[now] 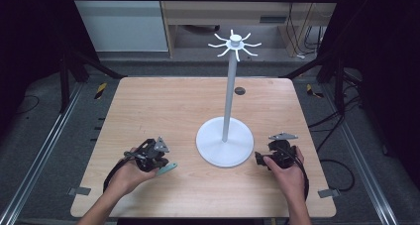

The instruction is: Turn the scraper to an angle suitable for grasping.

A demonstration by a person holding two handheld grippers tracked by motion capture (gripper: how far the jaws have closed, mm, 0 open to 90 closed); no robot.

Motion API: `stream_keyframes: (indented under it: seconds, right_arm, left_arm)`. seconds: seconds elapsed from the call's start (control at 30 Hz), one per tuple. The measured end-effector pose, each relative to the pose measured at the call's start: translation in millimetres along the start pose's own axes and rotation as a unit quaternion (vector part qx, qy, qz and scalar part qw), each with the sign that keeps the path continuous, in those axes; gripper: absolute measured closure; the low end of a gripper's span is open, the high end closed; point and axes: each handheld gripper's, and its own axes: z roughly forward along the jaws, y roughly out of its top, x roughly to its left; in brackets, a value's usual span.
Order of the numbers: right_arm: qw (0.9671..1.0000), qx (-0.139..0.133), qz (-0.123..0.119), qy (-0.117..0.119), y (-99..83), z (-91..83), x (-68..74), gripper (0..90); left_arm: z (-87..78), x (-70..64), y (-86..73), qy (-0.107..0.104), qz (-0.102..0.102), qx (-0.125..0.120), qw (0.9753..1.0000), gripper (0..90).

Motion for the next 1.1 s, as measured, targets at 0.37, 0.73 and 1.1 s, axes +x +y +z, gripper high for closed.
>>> stream_keyframes:
  seconds: [0.37,0.73,1.1]
  right_arm:
    - [1.0000,-0.002,-0.003,0.003,0.5,0.0,0.9,7.3]
    - [1.0000,-0.002,-0.004,0.003,0.4,0.0,1.1,7.3]
    - [1.0000,-0.002,-0.002,0.005,0.4,-0.2,0.9,7.3]
  left_arm:
    - [6.5,-2.3,12.4,-0.002,0.032,0.059,0.9977,69.6]
    - [12.9,-4.7,21.8,-0.011,0.059,0.103,0.9929,63.4]
    - [21.6,-3.9,24.7,-0.020,0.066,0.128,0.9894,65.5]
